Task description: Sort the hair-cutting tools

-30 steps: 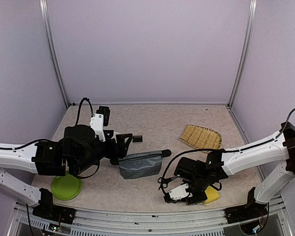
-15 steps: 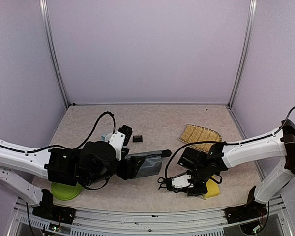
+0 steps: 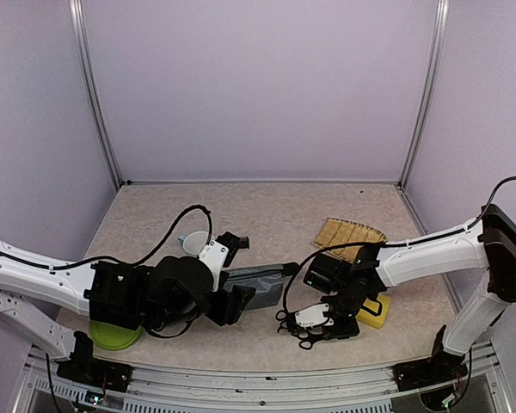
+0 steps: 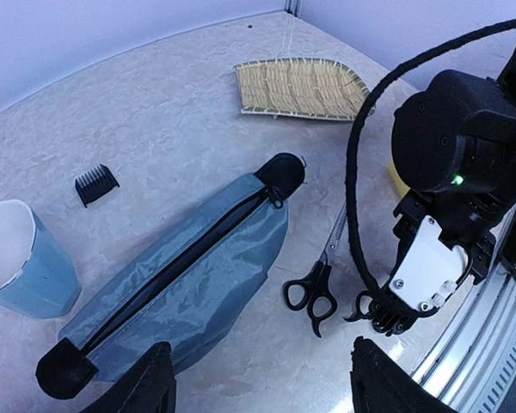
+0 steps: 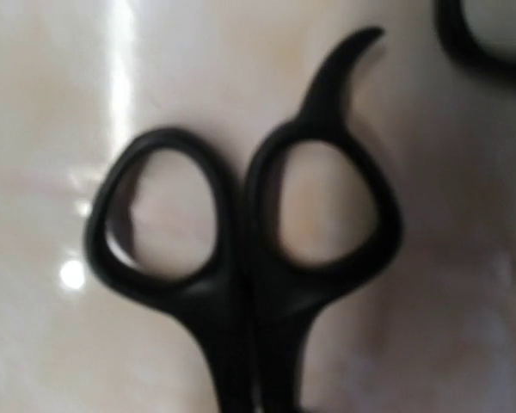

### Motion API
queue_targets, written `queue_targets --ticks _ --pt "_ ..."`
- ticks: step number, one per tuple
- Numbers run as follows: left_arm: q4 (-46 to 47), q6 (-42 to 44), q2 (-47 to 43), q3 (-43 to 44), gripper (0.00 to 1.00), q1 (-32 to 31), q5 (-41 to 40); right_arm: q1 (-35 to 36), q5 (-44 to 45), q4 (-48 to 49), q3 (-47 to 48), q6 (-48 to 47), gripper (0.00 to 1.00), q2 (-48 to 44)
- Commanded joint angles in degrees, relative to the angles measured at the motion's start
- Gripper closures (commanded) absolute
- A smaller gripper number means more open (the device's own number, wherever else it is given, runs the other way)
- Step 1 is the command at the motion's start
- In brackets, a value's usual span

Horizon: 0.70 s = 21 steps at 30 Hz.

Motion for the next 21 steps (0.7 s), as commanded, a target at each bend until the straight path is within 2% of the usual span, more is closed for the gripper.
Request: queue_targets --ticks 1,6,10,12,16,21 --pt "-5.0 -2.3 -3.5 -0.9 0.32 -0.8 -0.5 2.9 -3.8 -1.1 0.1 -0.6 0.89 2.3" --pt "-3.9 -3.5 -5.5 -2.9 0.32 -0.7 -1.0 3.1 -3.5 -1.1 0.3 -0.7 0.90 -1.0" --pt "-3.4 -3.6 -4.4 -3.1 0.32 -0.7 -0.7 3.0 -2.1 -0.3 -2.2 -0.3 0.71 -1.3" --pt "-3.6 -3.4 -3.5 -2.7 0.32 -0.7 -0.3 3.1 -1.8 0.3 -3.4 0.0 0.66 -0.8" --pt "-4.2 -3.3 -2.2 -1.7 0.32 -0.8 0.1 3.1 -1.5 0.1 -3.6 0.7 0.68 0.6" --pt "-4.3 -3.3 -2.6 -1.5 0.32 -0.7 0.2 3.0 -1.0 0.0 -2.7 1.2 0.82 3.4"
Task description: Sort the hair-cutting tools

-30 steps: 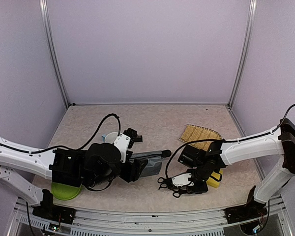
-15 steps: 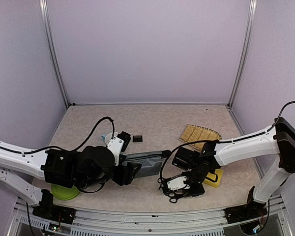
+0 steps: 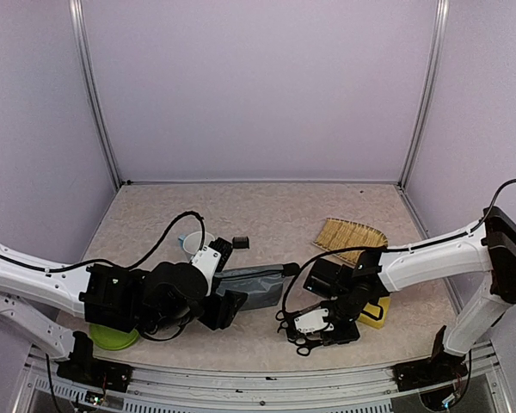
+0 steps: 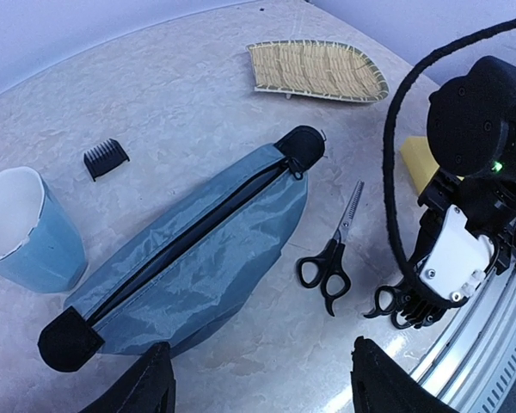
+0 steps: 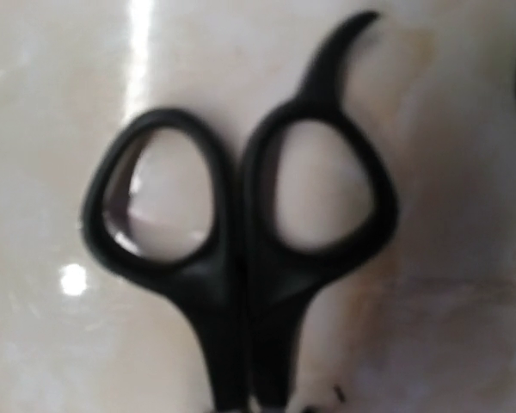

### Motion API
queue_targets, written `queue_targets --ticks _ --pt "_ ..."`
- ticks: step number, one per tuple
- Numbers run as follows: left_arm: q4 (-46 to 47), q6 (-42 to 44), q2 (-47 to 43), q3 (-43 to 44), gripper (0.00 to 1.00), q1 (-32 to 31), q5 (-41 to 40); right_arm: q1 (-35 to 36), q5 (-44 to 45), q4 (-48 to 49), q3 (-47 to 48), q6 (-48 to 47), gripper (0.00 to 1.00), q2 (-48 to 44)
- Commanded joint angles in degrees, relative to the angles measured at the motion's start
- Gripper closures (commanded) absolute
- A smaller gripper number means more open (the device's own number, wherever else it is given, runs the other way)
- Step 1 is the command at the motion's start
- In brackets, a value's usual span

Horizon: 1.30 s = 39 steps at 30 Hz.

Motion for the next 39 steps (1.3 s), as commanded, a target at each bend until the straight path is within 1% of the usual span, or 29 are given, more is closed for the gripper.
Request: queue_targets --ticks 1,4,6,11,13,16,18,21,23,24,25,27,28,30,39 --pt "-0.8 -0.4 -0.4 1.0 0.32 -0.3 0.2 0.4 1.2 -1.4 -1.2 1.0 0.86 5.0" --pt "-1.3 -1.2 -0.9 0.7 0.32 -0.3 0.4 0.4 2.4 -1.9 -0.4 1.0 0.93 6.0" --pt "-1.2 -1.9 -1.2 -0.1 0.32 -0.3 0.7 0.4 1.9 -2.6 0.3 0.8 0.97 4.6" --pt "2.5 -4.0 -1.3 -4.0 0.31 0.3 3.2 0.4 -2.3 -4.3 1.9 -0.2 0.97 -1.9" --pt "4.9 -6.9 -1.4 -5.9 0.31 2.7 6.7 0.4 -3.0 -4.1 1.7 -0.4 0.98 -3.5" --pt "13.7 -9.0 -1.8 -9.5 0.32 5.5 16.5 0.5 -2.9 -4.2 1.5 -0.7 0.99 -4.7" --pt "17.8 -10.0 -1.1 -10.5 0.32 5.8 19.1 0.4 -2.9 -4.2 1.4 -0.7 0.99 -5.0" --pt "19.3 -10.5 2.9 -9.4 0.34 5.3 22.7 0.4 -3.0 -3.9 1.0 -0.8 0.99 -4.9" --pt "19.2 -10.1 6.6 -7.9 0.34 4.0 23.0 0.4 -2.8 -3.4 0.4 -0.7 0.99 -4.9" --pt "19.0 -10.0 8.0 -7.3 0.35 3.4 22.9 0.4 -2.6 -3.2 0.1 -0.6 0.97 -5.1" --pt "19.0 -10.1 9.0 -6.7 0.35 2.9 22.9 0.4 -2.4 -2.9 -0.2 -0.6 0.94 -5.0" --pt "19.4 -10.2 10.3 -6.1 0.35 2.4 22.9 0.4 -1.8 -2.0 -0.9 -0.4 0.81 -5.0" --pt "19.9 -10.4 10.6 -6.3 0.36 2.3 23.0 0.3 -1.5 -1.5 -1.5 -0.4 0.76 -4.9" --pt "20.7 -11.0 10.8 -6.6 0.35 2.3 22.9 0.2 -1.0 -0.7 -2.1 -0.2 0.71 -4.1" --pt "21.8 -12.7 10.4 -7.9 0.36 2.3 23.5 -2.3 -0.6 -0.2 -0.6 -0.2 0.71 -2.6"
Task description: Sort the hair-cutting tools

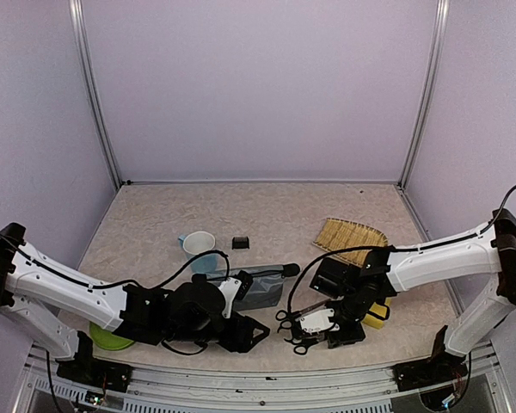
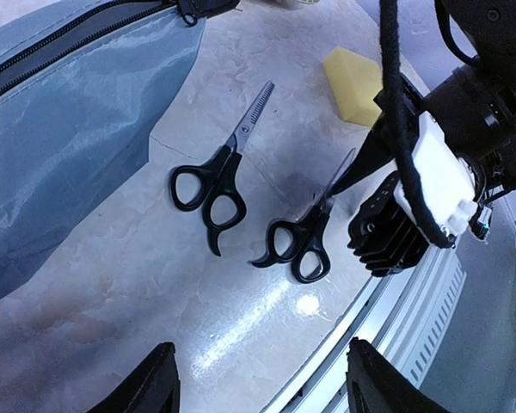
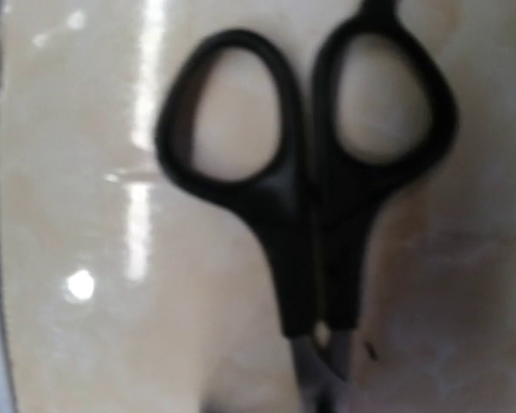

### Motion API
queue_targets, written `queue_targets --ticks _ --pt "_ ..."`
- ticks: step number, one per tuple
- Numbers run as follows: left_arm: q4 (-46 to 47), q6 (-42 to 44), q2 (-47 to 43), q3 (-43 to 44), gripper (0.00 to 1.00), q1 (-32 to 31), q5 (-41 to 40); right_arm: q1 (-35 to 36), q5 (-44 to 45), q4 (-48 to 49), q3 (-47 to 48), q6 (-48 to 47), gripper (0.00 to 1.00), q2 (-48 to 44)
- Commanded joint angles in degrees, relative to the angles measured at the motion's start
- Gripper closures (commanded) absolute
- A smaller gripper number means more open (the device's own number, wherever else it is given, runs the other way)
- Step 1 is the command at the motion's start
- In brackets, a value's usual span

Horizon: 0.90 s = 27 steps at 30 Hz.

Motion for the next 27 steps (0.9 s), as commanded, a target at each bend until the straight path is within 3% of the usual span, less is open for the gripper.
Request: queue_targets --ticks 1,14,21,27 --pt "2.1 -0.9 -0.5 -0.1 0.36 -0.2 0.8 -1.5 0.3 0.7 1.3 -0.1 0.72 0.6" --pt "3.3 -2.3 0.1 -0.9 0.39 0.0 3.3 -1.8 0.8 0.1 2.4 -1.2 0.73 5.3" --pt "3.7 -5.4 2.0 -0.6 0.42 0.5 6.3 -1.6 2.7 0.7 0.8 -2.0 0.95 6.9" --pt "6.3 -8.3 5.2 -0.1 0.41 1.2 10.2 -1.1 2.2 0.4 1.3 -2.9 1.00 0.5"
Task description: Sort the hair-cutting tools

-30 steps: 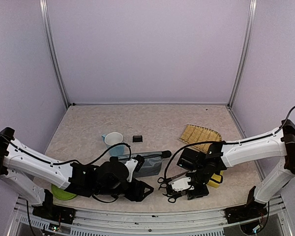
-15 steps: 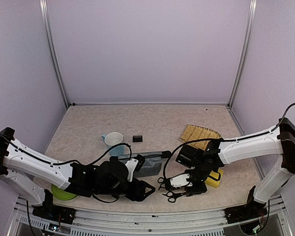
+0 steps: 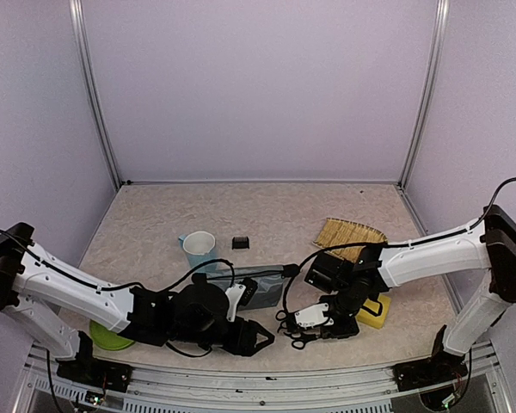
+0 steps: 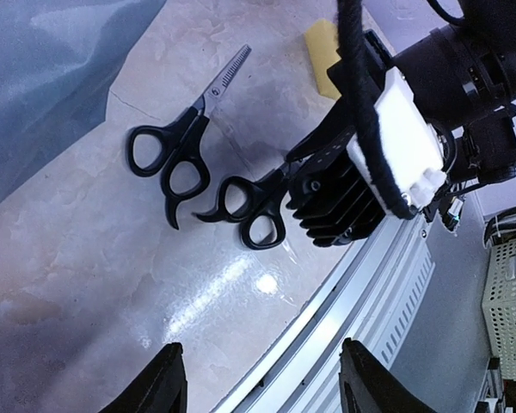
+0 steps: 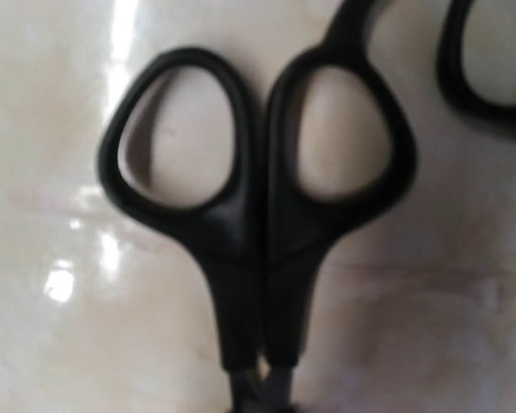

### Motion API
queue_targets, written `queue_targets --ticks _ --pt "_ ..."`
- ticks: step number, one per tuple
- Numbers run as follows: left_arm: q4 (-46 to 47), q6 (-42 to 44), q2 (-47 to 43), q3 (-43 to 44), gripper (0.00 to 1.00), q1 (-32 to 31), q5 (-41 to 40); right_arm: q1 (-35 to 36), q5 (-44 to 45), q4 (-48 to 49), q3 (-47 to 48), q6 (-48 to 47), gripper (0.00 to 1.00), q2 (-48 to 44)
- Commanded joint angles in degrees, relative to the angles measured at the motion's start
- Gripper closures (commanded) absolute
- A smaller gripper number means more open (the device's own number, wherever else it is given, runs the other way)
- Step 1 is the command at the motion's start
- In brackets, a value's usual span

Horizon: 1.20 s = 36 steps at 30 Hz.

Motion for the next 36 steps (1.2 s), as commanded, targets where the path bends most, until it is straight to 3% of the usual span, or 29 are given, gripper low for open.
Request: queue_targets --ticks 1,18,30,36 --pt "3.1 -2.7 3.6 0.7 0.40 0.8 4.4 0.3 0.2 -1.2 -1.2 -1.0 1.00 -4.1" --pt "14.2 -8.2 14.3 1.7 0.38 3.3 13.9 1.5 -2.9 -0.4 -1.0 -0.7 1.00 -7.8" --pt "21.4 -10.6 18.0 1.7 0.40 5.1 17.8 5.6 -3.5 -1.5 1.7 -1.7 1.00 -5.5" --pt "25.4 -11.5 20.2 2.2 0.49 5.4 22.1 6.7 -3.0 -1.5 2.3 -1.6 1.00 -5.1"
